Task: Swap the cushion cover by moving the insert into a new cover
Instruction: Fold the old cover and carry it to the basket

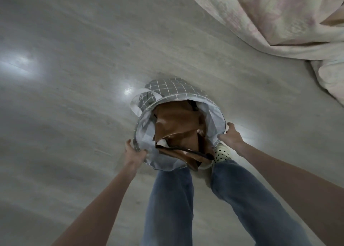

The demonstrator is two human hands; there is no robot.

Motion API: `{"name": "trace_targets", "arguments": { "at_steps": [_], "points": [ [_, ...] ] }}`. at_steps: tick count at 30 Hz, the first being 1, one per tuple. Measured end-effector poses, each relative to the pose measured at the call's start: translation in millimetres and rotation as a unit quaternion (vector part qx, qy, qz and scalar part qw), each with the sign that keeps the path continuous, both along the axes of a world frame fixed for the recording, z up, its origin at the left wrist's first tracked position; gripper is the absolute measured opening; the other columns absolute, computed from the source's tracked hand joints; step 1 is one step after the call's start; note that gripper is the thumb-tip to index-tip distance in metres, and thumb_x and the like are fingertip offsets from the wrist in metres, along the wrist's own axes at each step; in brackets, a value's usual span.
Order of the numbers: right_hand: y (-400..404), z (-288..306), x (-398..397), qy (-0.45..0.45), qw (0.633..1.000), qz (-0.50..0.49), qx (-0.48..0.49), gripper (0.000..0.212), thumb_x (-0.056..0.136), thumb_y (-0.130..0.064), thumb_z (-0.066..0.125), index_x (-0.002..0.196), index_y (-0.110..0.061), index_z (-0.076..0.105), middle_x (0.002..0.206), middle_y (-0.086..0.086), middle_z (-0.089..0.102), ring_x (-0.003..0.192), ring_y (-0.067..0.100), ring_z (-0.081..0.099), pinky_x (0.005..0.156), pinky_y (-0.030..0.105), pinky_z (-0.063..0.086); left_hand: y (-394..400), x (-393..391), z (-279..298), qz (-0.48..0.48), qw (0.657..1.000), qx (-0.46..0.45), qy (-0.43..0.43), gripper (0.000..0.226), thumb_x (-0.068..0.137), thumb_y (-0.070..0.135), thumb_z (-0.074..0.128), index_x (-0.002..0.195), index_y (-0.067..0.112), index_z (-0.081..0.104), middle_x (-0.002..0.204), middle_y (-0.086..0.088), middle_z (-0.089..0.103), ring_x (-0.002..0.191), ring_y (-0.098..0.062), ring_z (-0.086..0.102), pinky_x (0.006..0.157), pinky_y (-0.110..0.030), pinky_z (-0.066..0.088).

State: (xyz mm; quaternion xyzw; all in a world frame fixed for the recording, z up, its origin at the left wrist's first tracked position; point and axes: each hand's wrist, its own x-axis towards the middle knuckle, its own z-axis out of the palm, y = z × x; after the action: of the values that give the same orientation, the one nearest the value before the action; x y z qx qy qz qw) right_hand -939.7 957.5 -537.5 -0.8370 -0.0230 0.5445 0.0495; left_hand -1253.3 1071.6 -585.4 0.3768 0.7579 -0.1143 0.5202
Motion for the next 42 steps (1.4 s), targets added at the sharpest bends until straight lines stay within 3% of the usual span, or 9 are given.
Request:
{"name": "trace_targets", "arguments": {
  "at_steps": [3,7,14,18,22,27,32,38,42],
  "points": [
    [0.7,-29.9,3.0,-0.005,1.000,-0.015,0.010,0.048,0.088,-0.014,0.055,0.133,-0.007,0.042,0.113,0.013,0.057,0.090,0.027,0.054,0.070,0.031,0.041,-5.1,0.4,-26.3,0.018,1.000,-0.003,-0.019,0.057,0.083,0.001,0.063,0.132,0.013,0.039,0.121,-0.012,0.055,0.094,-0.022,0.056,0.079,-0.037,0.051],
    [1.3,-37.3,6.2,-0.065,0.995,0.070,0.039,0.015,0.091,-0.014,0.048,0.097,-0.003,0.056,0.087,0.014,0.057,0.071,0.027,0.053,0.051,0.025,0.036,2.1,2.4,-30.1,-0.032,0.999,0.021,-0.004,0.013,0.093,0.009,0.051,0.104,0.007,0.057,0.103,-0.016,0.064,0.102,-0.036,0.062,0.088,-0.051,0.053],
    [22.0,60.0,25.7,-0.199,0.947,0.212,0.138,0.010,0.088,-0.008,0.045,0.080,-0.005,0.049,0.071,0.012,0.052,0.066,0.033,0.051,0.058,0.031,0.031,41.4,-10.9,89.0,-0.236,0.940,0.245,0.038,0.022,0.099,0.020,0.046,0.087,0.004,0.057,0.076,-0.026,0.064,0.076,-0.045,0.063,0.056,-0.034,0.036],
    [33.0,113.0,25.8,-0.209,0.948,0.171,0.166,0.008,0.083,-0.001,0.050,0.089,-0.004,0.051,0.071,0.012,0.052,0.073,0.039,0.055,0.059,0.032,0.030,59.3,-7.8,148.3,-0.315,0.910,0.264,0.054,0.028,0.101,0.018,0.042,0.099,-0.005,0.057,0.088,-0.036,0.064,0.083,-0.053,0.059,0.067,-0.049,0.044],
    [37.7,141.9,26.2,-0.246,0.937,0.138,0.205,0.015,0.081,0.002,0.048,0.091,-0.009,0.052,0.069,0.007,0.052,0.064,0.031,0.048,0.050,0.030,0.027,63.8,0.3,177.9,-0.302,0.901,0.309,0.035,0.023,0.099,0.015,0.044,0.094,-0.004,0.055,0.080,-0.035,0.063,0.076,-0.052,0.058,0.059,-0.044,0.037],
    [17.8,151.8,22.4,-0.177,0.963,0.148,0.142,0.007,0.083,0.000,0.049,0.089,-0.004,0.051,0.071,0.006,0.050,0.077,0.034,0.054,0.062,0.030,0.031,49.7,-1.0,191.6,-0.363,0.895,0.256,0.045,0.025,0.100,0.019,0.043,0.107,0.000,0.057,0.089,-0.032,0.066,0.084,-0.050,0.060,0.065,-0.046,0.043],
    [5.4,167.2,19.6,-0.215,0.957,0.093,0.170,0.014,0.083,-0.002,0.051,0.095,0.000,0.059,0.073,0.010,0.055,0.066,0.030,0.048,0.061,0.030,0.034,46.9,1.4,216.8,-0.354,0.885,0.298,0.051,0.026,0.099,0.022,0.044,0.108,0.003,0.059,0.084,-0.030,0.067,0.079,-0.050,0.061,0.059,-0.038,0.032],
    [9.4,189.2,25.6,-0.170,0.969,0.059,0.171,0.016,0.086,-0.005,0.052,0.099,0.000,0.060,0.087,0.021,0.066,0.082,0.038,0.062,0.064,0.030,0.040,75.9,18.4,235.5,-0.324,0.904,0.280,-0.002,0.018,0.100,0.018,0.043,0.091,0.008,0.055,0.078,-0.023,0.065,0.075,-0.046,0.060,0.059,-0.035,0.033],
    [7.8,200.8,21.7,-0.049,0.982,0.100,0.155,0.036,0.089,-0.016,0.055,0.125,-0.011,0.053,0.109,0.012,0.061,0.102,0.031,0.058,0.085,0.035,0.047,84.9,29.4,221.3,-0.314,0.937,0.146,0.036,0.030,0.098,0.015,0.047,0.126,0.006,0.049,0.106,-0.028,0.065,0.101,-0.046,0.059,0.077,-0.043,0.042]
  ]
}}
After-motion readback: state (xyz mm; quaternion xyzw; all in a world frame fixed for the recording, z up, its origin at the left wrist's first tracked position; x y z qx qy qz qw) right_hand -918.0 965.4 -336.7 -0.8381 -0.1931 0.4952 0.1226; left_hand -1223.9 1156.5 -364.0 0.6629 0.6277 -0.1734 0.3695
